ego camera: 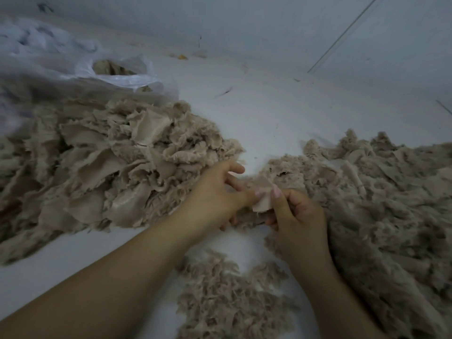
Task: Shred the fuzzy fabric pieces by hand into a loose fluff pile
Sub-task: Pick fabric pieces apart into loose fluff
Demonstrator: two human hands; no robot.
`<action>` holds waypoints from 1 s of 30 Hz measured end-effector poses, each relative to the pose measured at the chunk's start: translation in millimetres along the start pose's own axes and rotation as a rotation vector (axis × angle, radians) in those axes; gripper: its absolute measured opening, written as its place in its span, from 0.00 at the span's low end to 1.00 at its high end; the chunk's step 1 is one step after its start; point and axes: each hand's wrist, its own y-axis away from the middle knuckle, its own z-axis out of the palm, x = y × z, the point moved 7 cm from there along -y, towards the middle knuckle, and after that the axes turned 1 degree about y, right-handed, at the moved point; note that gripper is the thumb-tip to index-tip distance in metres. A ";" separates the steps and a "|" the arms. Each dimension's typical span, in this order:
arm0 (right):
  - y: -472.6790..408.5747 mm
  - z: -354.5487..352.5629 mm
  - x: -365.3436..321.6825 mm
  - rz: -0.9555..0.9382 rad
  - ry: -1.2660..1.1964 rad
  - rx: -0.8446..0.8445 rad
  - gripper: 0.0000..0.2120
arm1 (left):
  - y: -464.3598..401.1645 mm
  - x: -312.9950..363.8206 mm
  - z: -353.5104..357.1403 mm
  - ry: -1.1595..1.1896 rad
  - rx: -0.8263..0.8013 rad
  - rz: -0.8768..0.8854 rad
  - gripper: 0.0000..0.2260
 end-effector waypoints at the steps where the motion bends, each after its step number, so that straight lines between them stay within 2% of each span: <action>1: 0.0 1.4 -0.2 -0.001 -0.009 -0.020 0.17 | 2.7 4.5 5.4 -0.088 -0.036 0.073 0.22; 4: 0.9 4.7 -4.6 -0.034 -0.014 -0.063 0.18 | 7.2 19.8 15.1 -0.210 -0.144 0.270 0.23; 9: 1.5 8.8 -7.2 -0.069 0.027 -0.101 0.15 | 5.6 23.7 15.4 -0.149 -0.161 0.238 0.12; 11: 2.0 9.1 -5.4 -0.051 0.019 -0.102 0.15 | 4.0 27.9 10.0 -0.145 -0.073 0.279 0.07; 14: 1.4 3.5 1.2 0.022 0.032 -0.023 0.15 | 2.6 38.7 -20.0 -0.264 0.247 0.392 0.04; 16: 1.0 0.5 6.6 0.087 0.016 0.024 0.14 | 4.0 46.2 -38.5 -0.634 0.420 0.439 0.03; 17: 0.8 0.2 9.0 0.113 0.015 0.033 0.13 | 3.1 45.7 -40.8 -0.872 0.423 0.409 0.03; 18: 0.6 0.4 10.6 0.133 0.021 0.034 0.13 | 2.2 41.3 -40.9 -1.052 0.395 0.358 0.05; 20: 0.7 0.8 11.3 0.151 0.029 0.033 0.13 | 3.9 34.8 -35.3 -1.236 0.328 0.292 0.12; 21: 0.4 0.7 11.4 0.152 0.027 0.034 0.13 | 7.9 39.4 -27.9 -1.242 0.295 0.343 0.14; 23: 0.2 0.3 11.8 0.154 0.017 0.039 0.13 | 18.3 56.7 -7.9 -1.160 0.240 0.582 0.10; 24: -0.1 0.3 11.9 0.156 0.016 0.038 0.14 | 22.2 60.2 2.1 -1.118 0.180 0.688 0.09; 25: -0.4 0.5 11.9 0.158 0.018 0.035 0.14 | 22.5 56.6 12.5 -1.083 0.069 0.712 0.11; 27: -1.0 0.4 12.7 0.159 0.023 0.028 0.14 | 20.7 38.1 28.7 -1.072 -0.135 0.594 0.14; 30: -1.7 1.2 16.1 0.181 0.042 0.012 0.15 | 15.0 12.2 37.4 -1.142 -0.181 0.522 0.09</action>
